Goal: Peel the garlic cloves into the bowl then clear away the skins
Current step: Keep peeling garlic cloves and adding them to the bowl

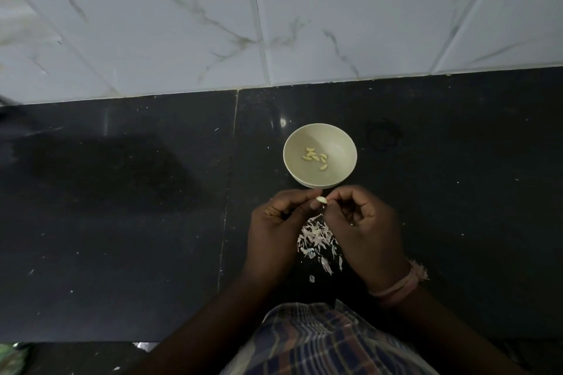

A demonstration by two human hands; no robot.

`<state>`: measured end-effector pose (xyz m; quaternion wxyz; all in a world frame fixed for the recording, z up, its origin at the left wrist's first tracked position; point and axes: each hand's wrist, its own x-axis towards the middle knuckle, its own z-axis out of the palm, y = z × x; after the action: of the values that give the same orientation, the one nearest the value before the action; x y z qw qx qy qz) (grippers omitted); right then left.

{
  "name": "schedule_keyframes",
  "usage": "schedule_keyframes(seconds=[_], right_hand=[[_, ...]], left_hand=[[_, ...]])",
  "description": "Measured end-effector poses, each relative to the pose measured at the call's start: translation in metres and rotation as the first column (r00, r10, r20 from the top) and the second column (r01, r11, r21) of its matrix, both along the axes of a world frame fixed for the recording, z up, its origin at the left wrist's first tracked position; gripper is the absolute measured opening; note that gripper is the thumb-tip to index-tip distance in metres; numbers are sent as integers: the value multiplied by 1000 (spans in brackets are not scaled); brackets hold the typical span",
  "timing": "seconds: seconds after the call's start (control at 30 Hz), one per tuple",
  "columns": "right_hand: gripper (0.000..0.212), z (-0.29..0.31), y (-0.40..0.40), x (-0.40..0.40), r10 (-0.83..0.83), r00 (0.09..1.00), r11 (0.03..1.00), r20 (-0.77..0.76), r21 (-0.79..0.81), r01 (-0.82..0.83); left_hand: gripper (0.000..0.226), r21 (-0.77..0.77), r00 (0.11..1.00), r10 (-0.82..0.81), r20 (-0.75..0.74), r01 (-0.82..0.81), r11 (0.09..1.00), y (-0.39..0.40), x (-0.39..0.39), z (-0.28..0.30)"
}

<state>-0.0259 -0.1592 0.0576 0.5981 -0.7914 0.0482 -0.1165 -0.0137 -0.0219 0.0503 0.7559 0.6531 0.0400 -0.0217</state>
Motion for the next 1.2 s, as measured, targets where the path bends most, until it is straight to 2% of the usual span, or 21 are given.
schedule_keyframes(seconds=[0.13, 0.27, 0.37, 0.53, 0.63, 0.7, 0.77, 0.87, 1.2], right_hand=[[5, -2, -1, 2, 18, 999, 1000, -27, -11, -18], [9, 0, 1, 4, 65, 991, 972, -120, 232, -36], [4, 1, 1, 5, 81, 989, 965, -126, 260, -46], [13, 1, -1, 8, 64, 993, 993, -95, 109, -53], [5, 0, -4, 10, 51, 996, 999, -74, 17, -50], [9, 0, -6, 11, 63, 995, 998, -71, -15, -65], [4, 0, -9, 12, 87, 995, 994, -43, -66, -90], [17, 0, -11, 14, 113, 994, 974, 0, -198, -110], [16, 1, -12, 16, 169, 986, 949, 13, -271, -159]], left_hand=[[20, -33, 999, -21, -25, 20, 999, -1, 2, -2], [20, -240, 987, -35, -159, -5, 971, -5, 4, -4], [20, -273, 982, -18, -188, -35, 961, -2, 7, -5], [21, -223, 987, -15, -161, -22, 975, -1, 9, -6], [21, -230, 984, -24, -175, -17, 973, -1, 9, -3], [22, -259, 980, -35, -197, -18, 966, -3, 9, -2], [24, -275, 976, -44, -215, -17, 961, -4, 10, -3], [25, -297, 972, -57, -227, -13, 955, -3, 10, -5], [28, -311, 968, -73, -239, -5, 950, -3, 9, -6]])
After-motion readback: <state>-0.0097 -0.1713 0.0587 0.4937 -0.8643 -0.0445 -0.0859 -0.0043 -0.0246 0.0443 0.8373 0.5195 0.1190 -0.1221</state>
